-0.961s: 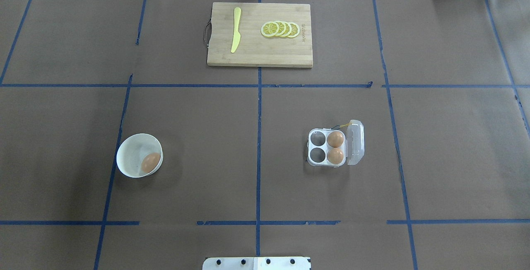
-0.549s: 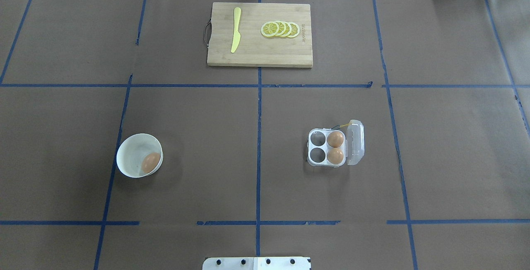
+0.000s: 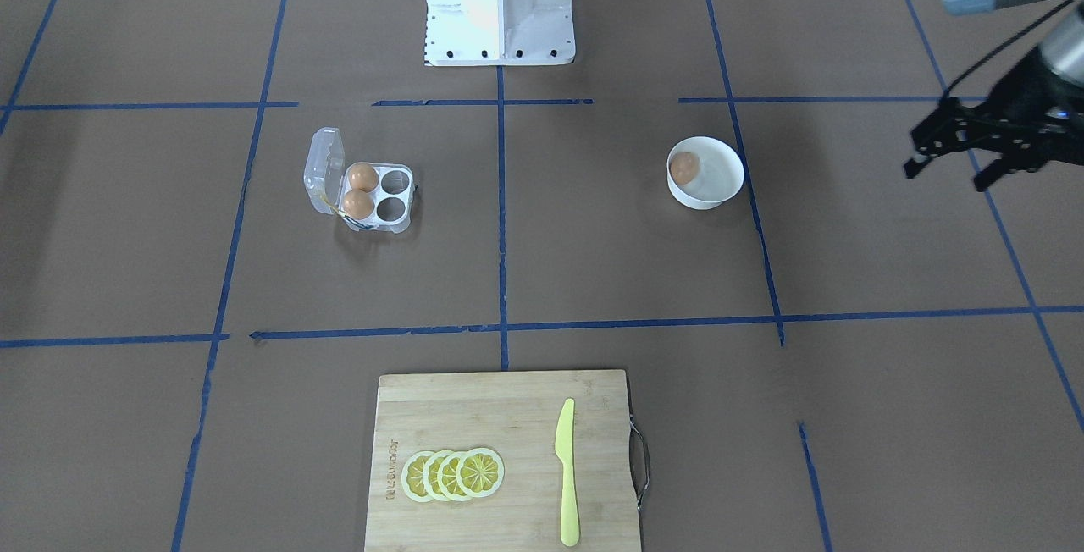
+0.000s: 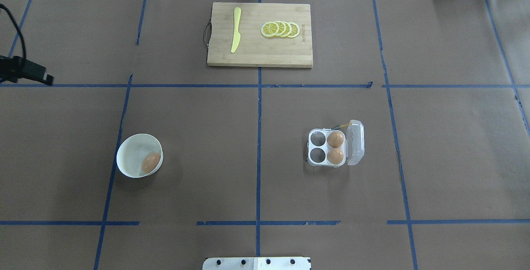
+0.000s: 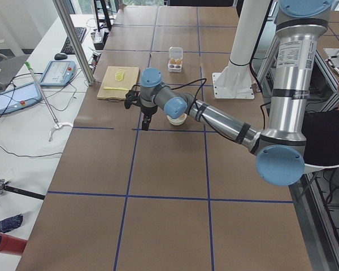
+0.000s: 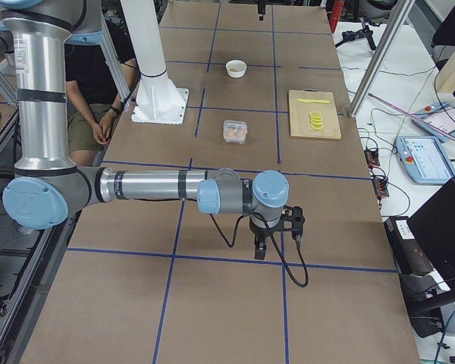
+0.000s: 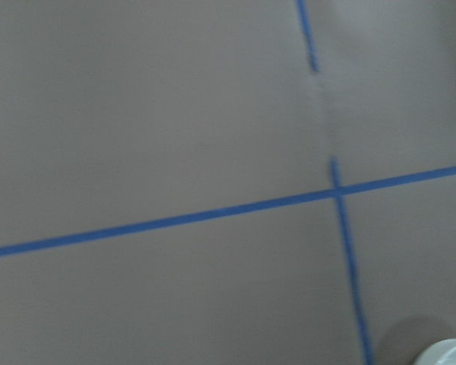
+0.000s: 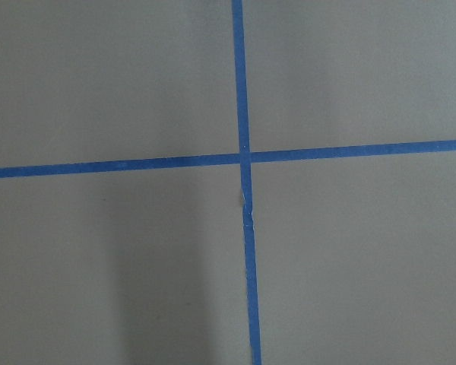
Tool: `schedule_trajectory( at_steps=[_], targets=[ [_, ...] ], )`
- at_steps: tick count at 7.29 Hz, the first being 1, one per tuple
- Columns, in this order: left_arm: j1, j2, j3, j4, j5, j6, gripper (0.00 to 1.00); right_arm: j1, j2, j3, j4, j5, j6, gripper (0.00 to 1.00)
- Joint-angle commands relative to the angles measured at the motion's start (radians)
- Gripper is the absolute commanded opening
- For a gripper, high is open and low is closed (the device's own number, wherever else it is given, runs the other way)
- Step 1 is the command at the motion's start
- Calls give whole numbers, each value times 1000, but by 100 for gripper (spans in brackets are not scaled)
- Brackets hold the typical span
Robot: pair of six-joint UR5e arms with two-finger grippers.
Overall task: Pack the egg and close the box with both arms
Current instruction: 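Move the left gripper over the white bowl holding the brown egg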
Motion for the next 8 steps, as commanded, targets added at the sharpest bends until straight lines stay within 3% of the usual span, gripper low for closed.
schedule_trajectory(
  at_steps=[1, 2, 3, 8],
  targets=[
    [239, 1, -83, -81, 123, -361, 98, 0, 0, 1, 0, 2, 0, 100],
    [357, 3, -80, -111, 245, -464, 98, 0, 1, 2, 0, 2, -1, 100],
    [401, -3, -53, -115, 277, -483, 96, 0, 0, -1, 0, 2, -1, 100],
    [472, -83, 57, -115, 326, -482, 82, 0, 3, 2, 0, 15, -1, 100]
  ],
)
